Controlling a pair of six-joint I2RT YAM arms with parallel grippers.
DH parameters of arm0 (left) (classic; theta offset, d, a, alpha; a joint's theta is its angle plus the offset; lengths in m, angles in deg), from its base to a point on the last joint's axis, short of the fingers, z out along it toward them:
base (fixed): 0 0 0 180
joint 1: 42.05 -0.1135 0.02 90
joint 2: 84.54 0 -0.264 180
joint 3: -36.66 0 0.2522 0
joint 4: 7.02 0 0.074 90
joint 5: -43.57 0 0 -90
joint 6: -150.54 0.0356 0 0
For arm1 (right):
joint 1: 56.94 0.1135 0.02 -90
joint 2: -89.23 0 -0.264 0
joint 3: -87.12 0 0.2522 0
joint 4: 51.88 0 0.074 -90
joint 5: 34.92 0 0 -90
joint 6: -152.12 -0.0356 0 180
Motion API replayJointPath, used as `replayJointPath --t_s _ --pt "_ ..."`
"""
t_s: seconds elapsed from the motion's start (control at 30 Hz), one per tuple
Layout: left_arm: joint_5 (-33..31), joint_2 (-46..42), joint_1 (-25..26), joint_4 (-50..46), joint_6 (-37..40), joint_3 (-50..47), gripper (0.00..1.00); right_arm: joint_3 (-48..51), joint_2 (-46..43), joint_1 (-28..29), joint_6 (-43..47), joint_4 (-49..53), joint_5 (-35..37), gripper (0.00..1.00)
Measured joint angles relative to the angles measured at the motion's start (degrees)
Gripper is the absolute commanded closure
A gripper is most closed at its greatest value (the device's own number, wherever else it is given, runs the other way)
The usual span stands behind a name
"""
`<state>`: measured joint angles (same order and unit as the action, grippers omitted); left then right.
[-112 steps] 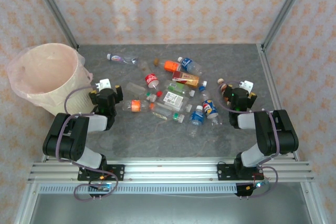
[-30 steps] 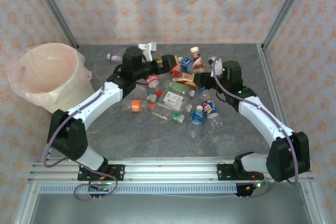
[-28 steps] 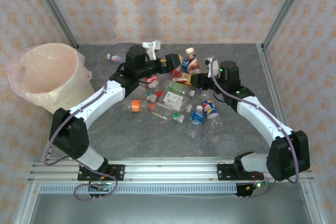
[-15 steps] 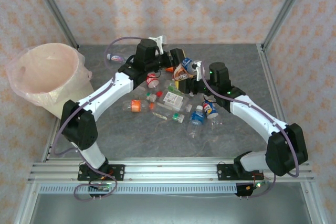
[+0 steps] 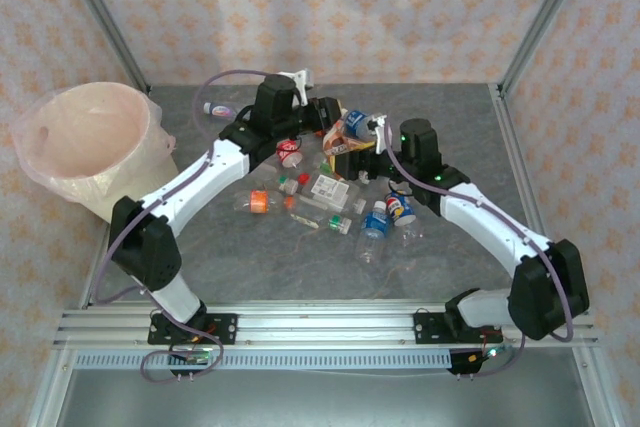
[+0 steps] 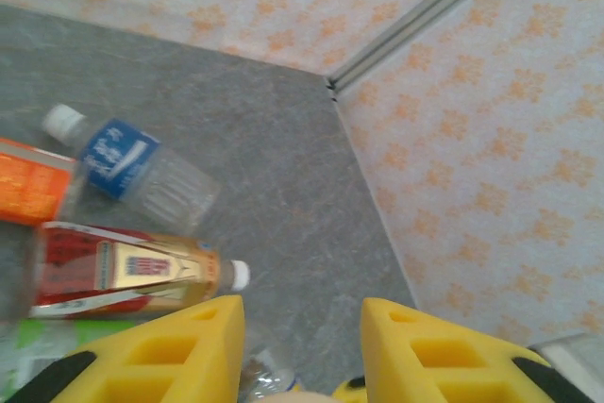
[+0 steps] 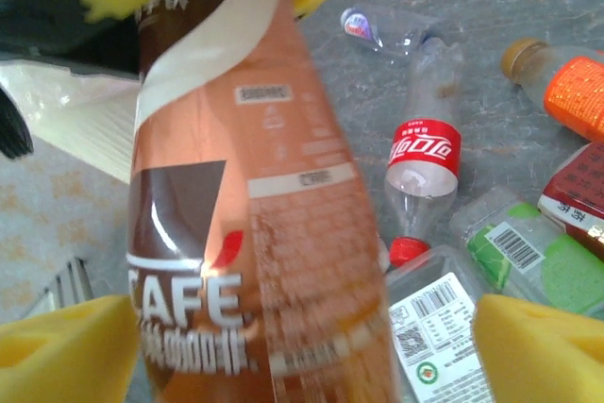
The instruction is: Put the plastic bottles in the bin
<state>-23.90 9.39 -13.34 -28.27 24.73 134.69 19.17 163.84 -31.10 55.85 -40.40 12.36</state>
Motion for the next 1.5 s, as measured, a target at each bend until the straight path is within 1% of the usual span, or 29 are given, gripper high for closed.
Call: replayJointPath --t_s 0.07,0.1,0.17,0.3,0.43,0.5,0.6,0.7,0.8,0.83,0.87,0.93,1.03,1.17,1.2,1.27,1.33,1.43,1.47,1.5 --pt "-2.89 -2.62 -0.24 -2.47 1.95 0.0 0.91 0.22 -2.54 0.0 0.11 -0.02 2.14 0.01" --pt "-5.27 -4.39 -0.37 -4.15 3.32 0.0 0.93 0.5 -4.33 0.0 0.28 -0.2 3.78 0.01" --pt "-12.31 -8.57 -0.79 -8.2 6.12 0.26 0.98 1.25 -7.63 0.0 0.31 -0.48 7.78 0.01" --pt "-29.94 -17.59 -3.8 -14.53 11.21 1.99 1.0 2.82 -12.98 0.0 0.46 -1.31 20.52 0.01" --pt "-47.93 -26.73 -10.43 -15.41 16.65 3.34 1.0 4.94 -14.64 -0.02 0.22 -2.4 35.15 0.01" --pt "-55.56 -30.1 -13.77 -14.64 19.87 4.2 1.0 6.25 -14.73 -0.02 -0.09 -3.04 40.74 0.01" --pt "-63.45 -32.89 -19.76 -12.13 24.68 5.9 1.0 7.41 -14.73 -0.17 -0.63 -3.3 46.07 0.01" --pt "-67.98 -32.37 -29.4 -11.37 26.82 9.05 1.0 7.43 -14.51 -0.17 -1.18 -3.91 48.89 0.01" --pt "-69.29 -29.27 -39.47 -13.33 25.16 12.07 1.0 7.43 -13.9 -0.17 -1.73 -4.46 50.27 0.01" --pt "-69.05 -28.15 -41.88 -14.45 23.85 12.59 1.0 7.43 -13.68 -0.17 -1.92 -4.48 50.49 0.01" --pt "-67.8 -26.51 -44.65 -16.24 22.1 13.05 1.0 7.43 -13.53 -0.17 -2.14 -4.48 50.71 0.01" --pt "-64.65 -23.82 -48.26 -19.21 18.78 13.31 1.0 7.43 -13.27 -0.17 -2.34 -4.48 50.9 0.01" --pt "-58.07 -19.26 -50.51 -23.26 14.12 12.59 1.0 7.39 -13.22 -0.17 -2.75 -4.46 50.9 0.01" --pt "-48.63 -15.47 -50.6 -26.53 8.7 10.32 1.0 7.37 -13.22 -0.17 -2.8 -4.13 50.9 0.01" --pt "-46.58 -15.02 -50.62 -26.77 7.48 9.42 0.98 7.34 -13.2 -0.17 -2.8 -3.96 50.9 0.01" --pt "-43.47 -14.62 -50.62 -27.08 5.51 7.54 0.92 7.3 -13.09 -0.17 -2.8 -3.61 51.15 0.01" --pt "-41.0 -14.36 -50.62 -27.56 3.98 6.05 0.83 7.26 -12.85 -0.17 -2.8 -3.39 51.54 0.01" --pt "-39.12 -13.88 -50.62 -27.69 2.47 4.46 0.64 6.6 -12.02 -0.17 -2.82 -2.36 51.82 0.01" --pt "-38.93 -13.79 -50.69 -27.71 2.1 4.09 0.56 6.27 -11.78 -0.17 -2.97 -1.95 51.87 0.01" --pt "-38.71 -13.77 -50.84 -27.74 1.77 3.91 0.52 6.05 -11.69 -0.17 -3.17 -1.6 51.98 0.01"
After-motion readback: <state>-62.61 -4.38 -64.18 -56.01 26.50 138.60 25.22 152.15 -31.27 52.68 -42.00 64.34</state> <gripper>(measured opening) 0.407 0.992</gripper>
